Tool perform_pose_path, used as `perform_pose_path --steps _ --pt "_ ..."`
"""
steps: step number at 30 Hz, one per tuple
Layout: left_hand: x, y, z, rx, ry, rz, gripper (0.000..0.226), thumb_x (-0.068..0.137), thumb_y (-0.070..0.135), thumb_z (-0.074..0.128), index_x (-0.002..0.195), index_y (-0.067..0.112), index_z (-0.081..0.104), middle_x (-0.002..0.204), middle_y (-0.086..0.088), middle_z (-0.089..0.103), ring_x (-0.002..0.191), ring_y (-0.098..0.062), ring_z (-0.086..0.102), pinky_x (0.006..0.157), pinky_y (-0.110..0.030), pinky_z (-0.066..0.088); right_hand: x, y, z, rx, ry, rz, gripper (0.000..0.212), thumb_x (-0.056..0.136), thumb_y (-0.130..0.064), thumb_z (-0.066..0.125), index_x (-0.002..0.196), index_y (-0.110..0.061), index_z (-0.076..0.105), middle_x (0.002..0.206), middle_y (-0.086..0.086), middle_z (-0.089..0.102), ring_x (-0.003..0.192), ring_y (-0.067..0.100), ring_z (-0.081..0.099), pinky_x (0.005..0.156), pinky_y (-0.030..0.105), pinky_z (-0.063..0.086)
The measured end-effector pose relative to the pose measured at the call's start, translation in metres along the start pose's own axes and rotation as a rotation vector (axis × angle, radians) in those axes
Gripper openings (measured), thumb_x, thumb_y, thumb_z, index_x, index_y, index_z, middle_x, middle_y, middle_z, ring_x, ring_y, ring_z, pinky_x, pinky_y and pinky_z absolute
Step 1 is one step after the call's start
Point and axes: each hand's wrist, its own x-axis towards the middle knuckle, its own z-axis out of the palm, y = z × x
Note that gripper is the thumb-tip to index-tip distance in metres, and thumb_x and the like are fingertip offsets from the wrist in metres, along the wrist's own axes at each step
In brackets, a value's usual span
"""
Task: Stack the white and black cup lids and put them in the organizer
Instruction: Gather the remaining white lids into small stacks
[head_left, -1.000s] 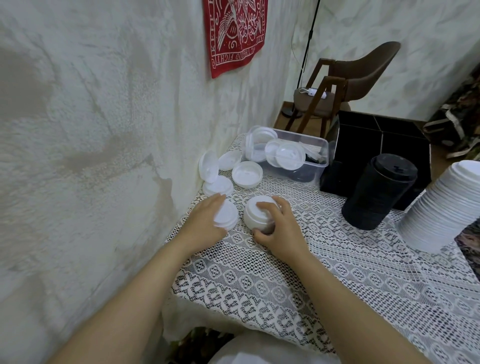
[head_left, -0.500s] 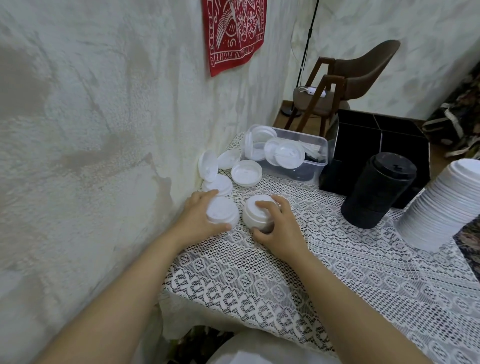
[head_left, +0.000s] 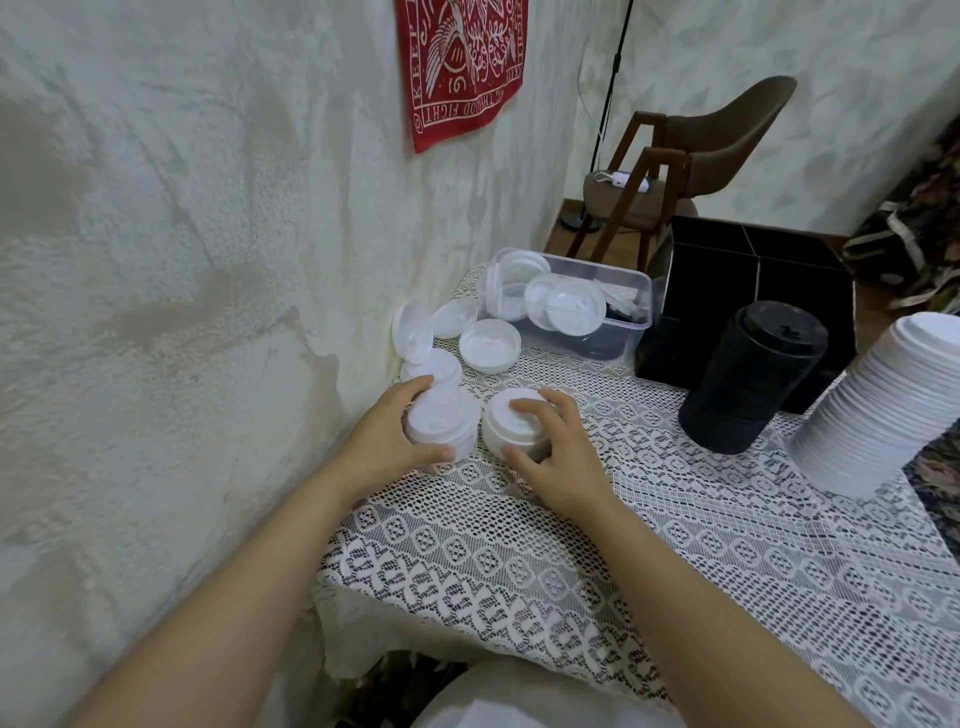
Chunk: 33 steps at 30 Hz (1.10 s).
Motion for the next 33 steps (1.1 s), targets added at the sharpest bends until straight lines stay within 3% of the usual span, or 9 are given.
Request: perform_pose_path --steps 6,10,16,18,22,27,33 --pt "0.001 0.008 0.0 0.043 0.046 0.038 0.078 0.079 0.021 0.079 0.145 0.023 0.036 0.148 0.005 0.036 0.133 -0.007 0.034 0.106 -0.021 0.027 -0.001 -0.003 -0.002 0.052 0.039 0.022 0.072 0.083 -0.031 0.074 0.143 -0.025 0.035 0.143 -0.007 0.034 0.123 0.009 0.04 0.098 0.034 0.043" --pt "0.002 0.022 0.01 0.048 0.092 0.08 0.082 0.075 0.028 0.082 0.144 0.022 0.038 0.146 0.007 0.039 0.131 -0.007 0.036 0.108 -0.024 0.029 -0.002 -0.002 -0.002 0.115 0.046 0.072 0.086 0.077 -0.034 0.079 0.146 -0.028 0.027 0.145 -0.005 0.038 0.128 0.012 0.043 0.103 0.038 0.042" --pt "0.012 0.042 0.039 0.176 0.029 0.157 0.079 0.075 0.029 0.081 0.142 0.016 0.042 0.148 0.005 0.037 0.129 -0.002 0.032 0.099 -0.006 0.015 -0.003 -0.003 -0.001 0.17 0.042 0.122 0.101 0.064 -0.061 0.069 0.148 -0.031 0.022 0.14 -0.006 0.047 0.121 0.015 0.052 0.101 0.043 0.047" --pt "0.015 0.046 0.047 0.181 -0.01 0.156 0.078 0.076 0.028 0.08 0.143 0.016 0.041 0.149 0.005 0.036 0.132 -0.003 0.031 0.095 -0.003 0.013 -0.003 -0.001 0.0 0.188 0.041 0.126 0.099 0.061 -0.054 0.069 0.147 -0.032 0.023 0.136 -0.008 0.05 0.119 0.013 0.054 0.098 0.043 0.049" --pt "0.021 0.05 0.06 0.184 -0.041 0.109 0.08 0.074 0.033 0.08 0.143 0.018 0.041 0.148 0.006 0.036 0.135 -0.008 0.034 0.099 -0.012 0.02 -0.001 0.001 -0.001 0.222 0.027 0.142 0.103 0.058 -0.033 0.074 0.147 -0.033 0.023 0.135 -0.007 0.051 0.113 0.014 0.058 0.092 0.042 0.053" --pt "0.027 0.051 0.066 0.146 -0.038 0.061 0.08 0.07 0.029 0.083 0.14 0.022 0.045 0.143 0.006 0.04 0.13 -0.009 0.039 0.099 -0.017 0.026 0.001 0.004 0.002 0.191 0.037 0.121 0.1 0.061 -0.028 0.077 0.147 -0.03 0.025 0.139 -0.003 0.049 0.123 0.015 0.052 0.102 0.042 0.046" --pt "0.028 0.048 0.065 0.181 -0.115 0.072 0.078 0.073 0.027 0.082 0.141 0.019 0.044 0.15 0.003 0.032 0.137 -0.012 0.031 0.094 -0.009 0.018 0.003 0.004 0.002 0.105 0.021 0.092 0.102 0.07 -0.021 0.083 0.152 -0.022 0.023 0.151 0.0 0.034 0.133 0.015 0.041 0.107 0.031 0.037"
